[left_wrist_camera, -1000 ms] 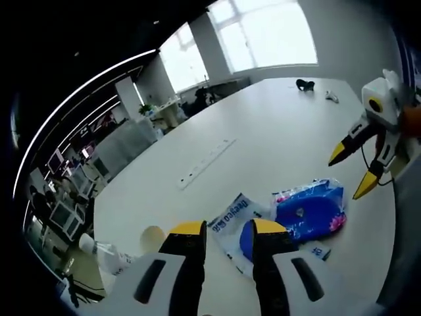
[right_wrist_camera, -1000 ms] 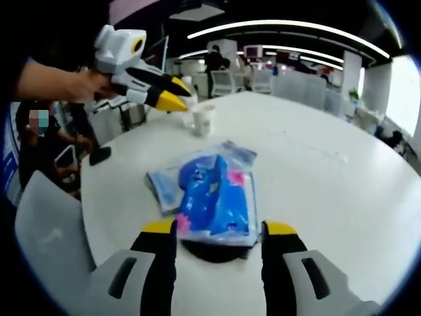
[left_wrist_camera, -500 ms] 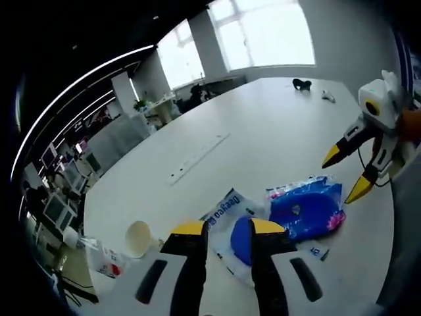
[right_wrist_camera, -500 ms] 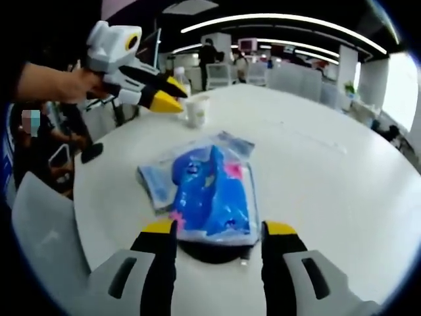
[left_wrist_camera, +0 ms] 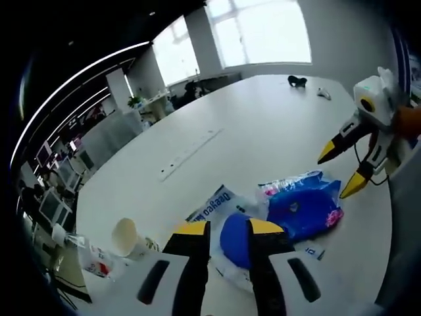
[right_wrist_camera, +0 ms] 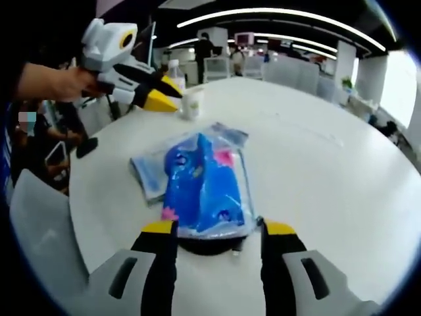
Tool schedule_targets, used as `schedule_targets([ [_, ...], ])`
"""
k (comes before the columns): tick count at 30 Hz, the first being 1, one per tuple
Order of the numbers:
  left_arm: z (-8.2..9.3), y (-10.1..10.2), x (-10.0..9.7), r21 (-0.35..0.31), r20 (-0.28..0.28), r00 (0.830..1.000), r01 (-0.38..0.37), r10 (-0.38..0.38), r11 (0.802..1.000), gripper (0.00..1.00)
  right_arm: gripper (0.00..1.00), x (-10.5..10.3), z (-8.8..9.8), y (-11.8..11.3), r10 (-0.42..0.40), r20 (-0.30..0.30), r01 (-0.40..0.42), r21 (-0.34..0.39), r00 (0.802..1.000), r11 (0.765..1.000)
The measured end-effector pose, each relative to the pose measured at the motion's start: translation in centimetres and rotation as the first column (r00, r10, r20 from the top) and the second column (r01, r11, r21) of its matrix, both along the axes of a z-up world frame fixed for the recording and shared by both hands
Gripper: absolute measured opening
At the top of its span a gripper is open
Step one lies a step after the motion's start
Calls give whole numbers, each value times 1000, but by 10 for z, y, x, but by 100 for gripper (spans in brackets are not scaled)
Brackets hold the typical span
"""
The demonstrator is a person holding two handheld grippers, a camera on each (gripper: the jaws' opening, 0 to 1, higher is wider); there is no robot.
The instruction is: Arrange the tabletop items into an orderly group along one side of the table until the central work area is clear of visible clutter.
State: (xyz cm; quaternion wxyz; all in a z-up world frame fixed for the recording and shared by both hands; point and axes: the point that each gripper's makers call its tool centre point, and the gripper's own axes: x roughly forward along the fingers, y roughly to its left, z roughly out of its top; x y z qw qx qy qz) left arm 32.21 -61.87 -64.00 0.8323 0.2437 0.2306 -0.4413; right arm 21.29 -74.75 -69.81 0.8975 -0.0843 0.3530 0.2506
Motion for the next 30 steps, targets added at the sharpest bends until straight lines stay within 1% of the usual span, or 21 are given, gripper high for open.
schedule_targets([
  [6,-5,-8,-9,-15,-15,1000,9,-9,1000,21,43,-3,-1,-11,-27,-3,27,-3,1000,1000],
  [9,-8,-9,-14,-22,-28,1000,13,-13,1000,21,42,-3,-2,-15,-48,-17,48,-3,999,999],
  [12,-11,-8,-19,-24,-39,999,14,-15,1000,21,42,-2,-1,-19,-65,-18,65,-3,998,998],
  [14,-13,-9,-25,-47,-65,998,10,-13,999,22,41,-2,-1,-19,-70,-16,70,-2,997,998],
  [19,-17,-10,-36,-49,-84,996,22,-26,999,23,37,-2,0,-19,-83,-26,84,15,996,996],
  [25,-22,-12,-43,-52,-113,993,26,-32,998,23,31,-5,-1,-17,-74,-32,75,16,997,997],
  [28,-26,-18,-50,-61,-141,989,31,-39,998,24,28,-7,0,-18,-73,-32,74,20,997,997],
  [30,-30,-23,-55,-46,-136,989,52,-58,998,25,26,-7,-1,-18,-72,-32,73,21,997,997],
])
